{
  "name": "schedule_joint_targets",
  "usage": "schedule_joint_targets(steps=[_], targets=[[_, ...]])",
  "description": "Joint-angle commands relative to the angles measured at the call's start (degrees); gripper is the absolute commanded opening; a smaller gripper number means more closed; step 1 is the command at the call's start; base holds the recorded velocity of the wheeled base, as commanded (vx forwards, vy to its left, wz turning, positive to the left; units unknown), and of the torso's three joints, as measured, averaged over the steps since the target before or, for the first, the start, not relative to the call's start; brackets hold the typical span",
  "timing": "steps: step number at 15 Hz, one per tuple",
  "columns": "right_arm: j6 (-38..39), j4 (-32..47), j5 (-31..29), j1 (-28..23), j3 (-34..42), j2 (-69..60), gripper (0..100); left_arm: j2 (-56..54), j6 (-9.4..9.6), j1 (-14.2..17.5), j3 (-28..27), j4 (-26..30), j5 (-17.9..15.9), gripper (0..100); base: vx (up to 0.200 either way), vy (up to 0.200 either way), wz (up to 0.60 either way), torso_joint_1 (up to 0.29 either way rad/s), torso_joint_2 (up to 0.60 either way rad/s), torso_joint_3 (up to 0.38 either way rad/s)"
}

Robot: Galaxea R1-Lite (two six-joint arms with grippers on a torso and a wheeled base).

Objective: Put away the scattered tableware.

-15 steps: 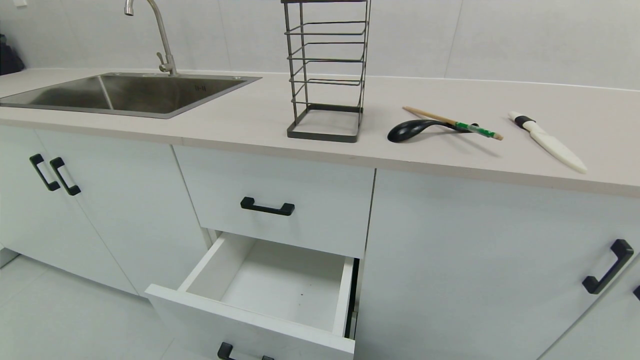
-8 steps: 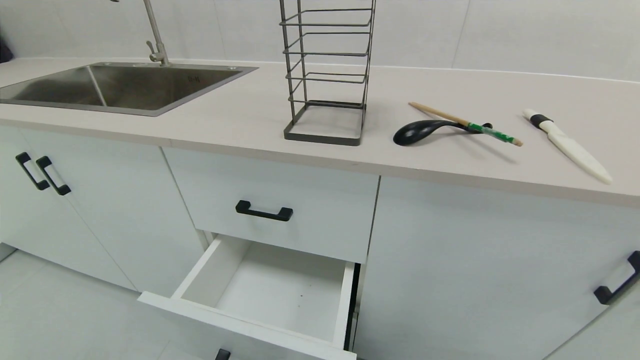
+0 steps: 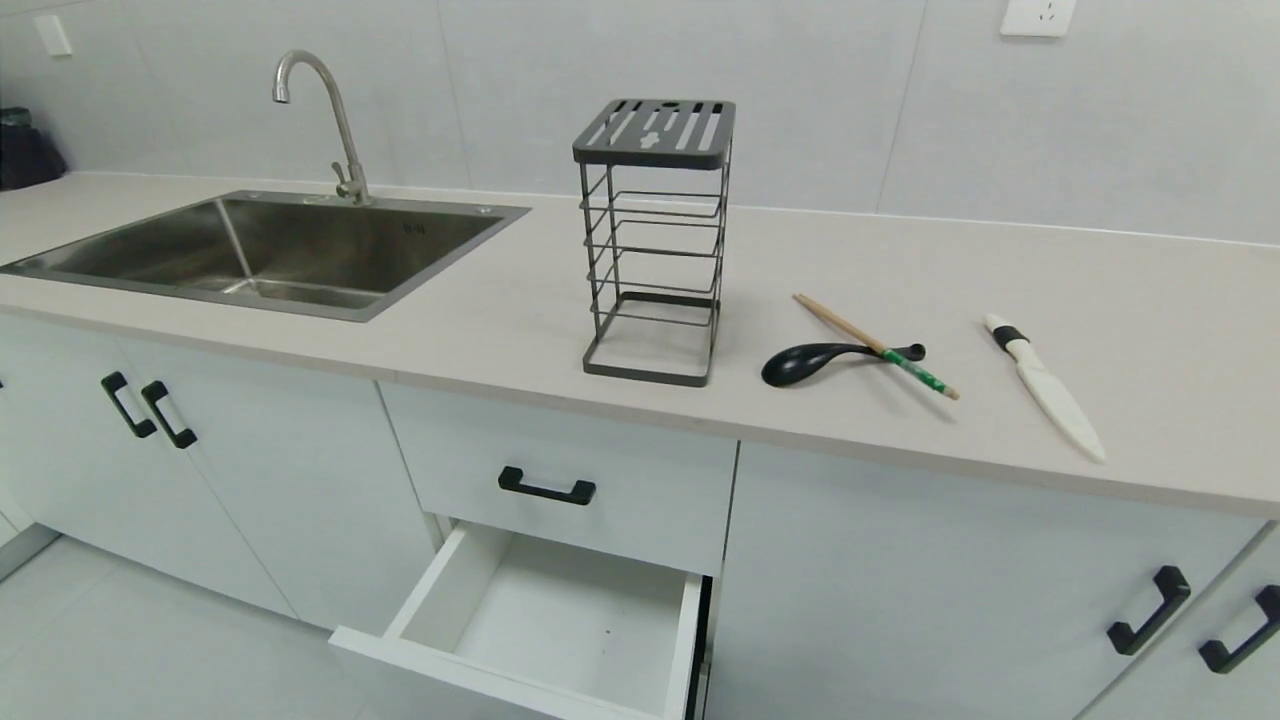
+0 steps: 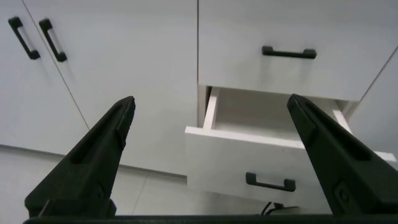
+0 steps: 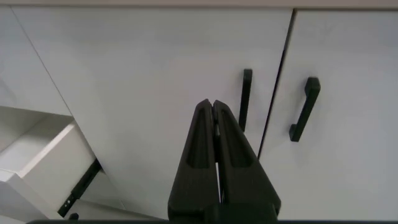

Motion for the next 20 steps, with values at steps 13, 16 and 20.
schedule_joint_targets(steps=[13,16,20], targets=[[0.02,-0.01,0.01,0.04,-0.02,0.06,0,0.07,0.02,0.0,0.0,0.01,0.0,100,0.0,0.0,0.0,0.258,-0.5,-0.233],[-0.07,-0.01,0.1,0.04,-0.02,0.06,0,0.07,0.02,0.0,0.0,0.01,0.0,100,0.0,0.0,0.0,0.212,-0.41,-0.194],[0.11,-0.01,0.01,0.04,-0.02,0.06,0,0.07,0.02,0.0,0.0,0.01,0.0,100,0.0,0.0,0.0,0.027,-0.06,-0.026]])
